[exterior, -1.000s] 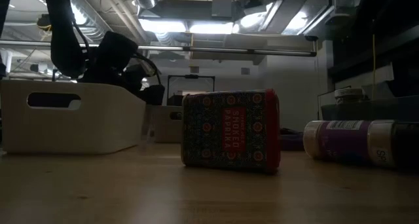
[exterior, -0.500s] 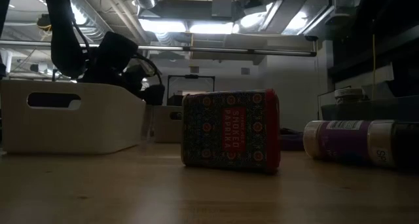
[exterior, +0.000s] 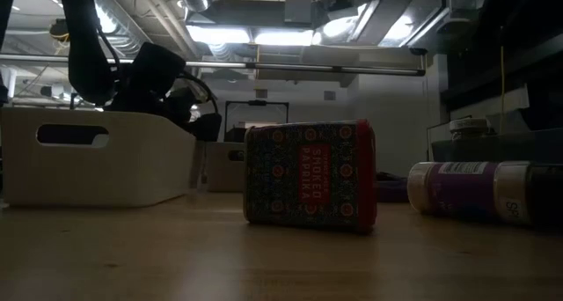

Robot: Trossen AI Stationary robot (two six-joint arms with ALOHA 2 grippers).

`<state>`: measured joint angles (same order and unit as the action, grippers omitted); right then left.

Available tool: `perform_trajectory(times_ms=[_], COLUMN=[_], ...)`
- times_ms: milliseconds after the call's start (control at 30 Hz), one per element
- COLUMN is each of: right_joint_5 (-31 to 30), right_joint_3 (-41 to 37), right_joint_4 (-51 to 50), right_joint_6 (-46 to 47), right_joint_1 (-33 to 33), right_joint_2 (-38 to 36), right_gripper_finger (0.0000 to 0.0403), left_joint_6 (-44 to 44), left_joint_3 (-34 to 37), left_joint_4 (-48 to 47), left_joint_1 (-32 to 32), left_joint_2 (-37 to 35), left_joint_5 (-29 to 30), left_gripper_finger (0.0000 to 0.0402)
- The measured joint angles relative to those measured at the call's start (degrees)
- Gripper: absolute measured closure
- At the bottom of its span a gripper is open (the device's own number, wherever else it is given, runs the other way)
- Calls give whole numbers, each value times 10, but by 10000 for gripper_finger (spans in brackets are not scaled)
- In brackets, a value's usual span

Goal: Sort spices by type
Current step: Put the black seasoning bottle into the top right transparent bin

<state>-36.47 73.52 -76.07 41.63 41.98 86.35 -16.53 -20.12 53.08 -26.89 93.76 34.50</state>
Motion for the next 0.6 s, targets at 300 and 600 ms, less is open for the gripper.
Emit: perform_trajectory(times_ms=[300,600], right_joint_5=[12,16], right_joint_3=[0,0], right_joint_4=[2,15], right_joint_6=[0,0], right_joint_1=[0,0], right_joint_2=[0,0], right_gripper_finger=[175,175], left_joint_6=[15,13], left_joint_3=[0,0], left_joint_4=[-18,-145], left_joint_1=[0,0], left_joint_2=[-38,-109], left_joint_5=[0,0], left_gripper_finger=[133,133])
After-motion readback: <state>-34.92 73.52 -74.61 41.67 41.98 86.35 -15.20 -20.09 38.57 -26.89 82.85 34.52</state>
